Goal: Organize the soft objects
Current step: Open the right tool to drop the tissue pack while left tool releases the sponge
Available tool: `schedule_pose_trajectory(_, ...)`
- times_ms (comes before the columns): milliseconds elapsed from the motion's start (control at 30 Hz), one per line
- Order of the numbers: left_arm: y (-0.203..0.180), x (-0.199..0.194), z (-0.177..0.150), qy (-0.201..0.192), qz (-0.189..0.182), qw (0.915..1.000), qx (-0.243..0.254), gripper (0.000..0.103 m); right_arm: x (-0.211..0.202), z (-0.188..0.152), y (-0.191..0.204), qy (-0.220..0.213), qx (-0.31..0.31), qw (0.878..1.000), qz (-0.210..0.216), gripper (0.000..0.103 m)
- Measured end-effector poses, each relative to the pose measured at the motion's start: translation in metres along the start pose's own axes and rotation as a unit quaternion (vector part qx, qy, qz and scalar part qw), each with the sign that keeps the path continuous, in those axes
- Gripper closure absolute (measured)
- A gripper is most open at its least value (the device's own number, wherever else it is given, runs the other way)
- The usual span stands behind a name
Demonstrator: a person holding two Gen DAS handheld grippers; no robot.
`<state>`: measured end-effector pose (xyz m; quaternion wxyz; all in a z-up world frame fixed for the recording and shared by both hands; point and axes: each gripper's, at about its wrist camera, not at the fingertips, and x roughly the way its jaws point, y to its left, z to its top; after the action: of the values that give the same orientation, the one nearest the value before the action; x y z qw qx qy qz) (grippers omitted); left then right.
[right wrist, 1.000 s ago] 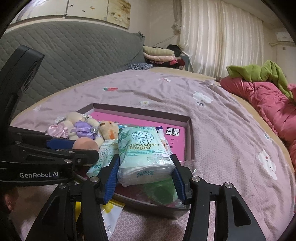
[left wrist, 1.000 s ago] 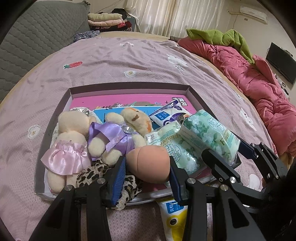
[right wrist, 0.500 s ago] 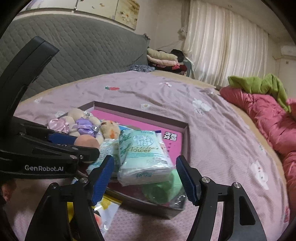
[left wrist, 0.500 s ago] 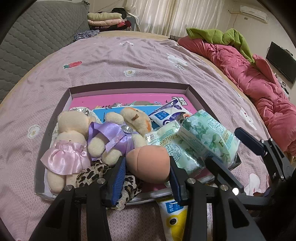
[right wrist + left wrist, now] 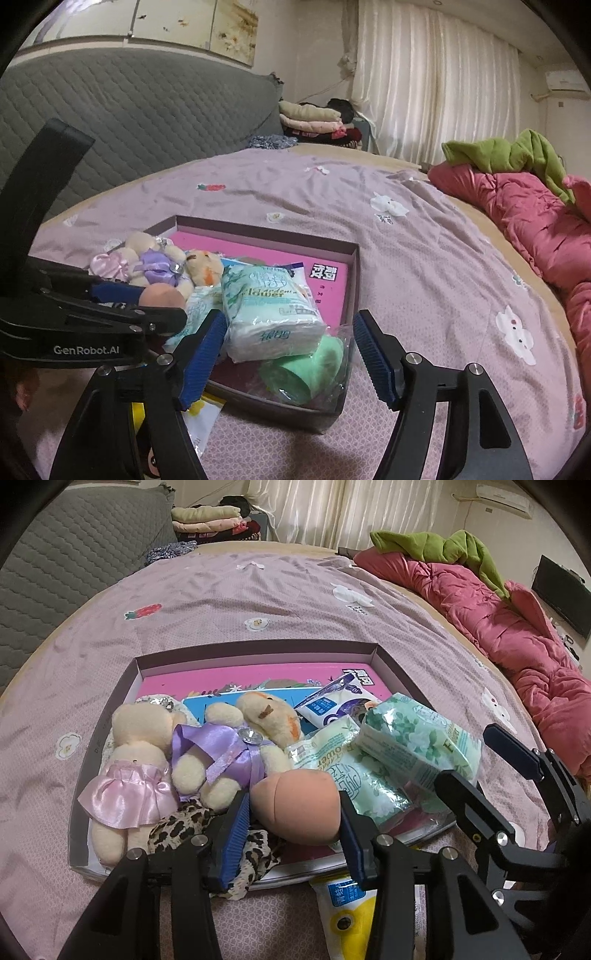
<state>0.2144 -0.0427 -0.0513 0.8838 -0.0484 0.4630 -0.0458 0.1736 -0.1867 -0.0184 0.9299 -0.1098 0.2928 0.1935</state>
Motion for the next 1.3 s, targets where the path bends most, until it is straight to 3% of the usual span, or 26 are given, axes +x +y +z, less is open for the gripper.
schedule_pose_trajectory(533,-0.001,0.002,0.002,0.009,0.004,0.9999,0.004,0.054,-0.005,0.001,-0.008,-0.010,0.017,1.000,0.000,0.030)
schedule_pose_trajectory(1300,-0.001,-0.012,0.004,-0.001,-0.003,1.0000,-0.003,0.044,-0.011,0.004,-0.006,-0.018,0.019,1.000,-0.001,0.029)
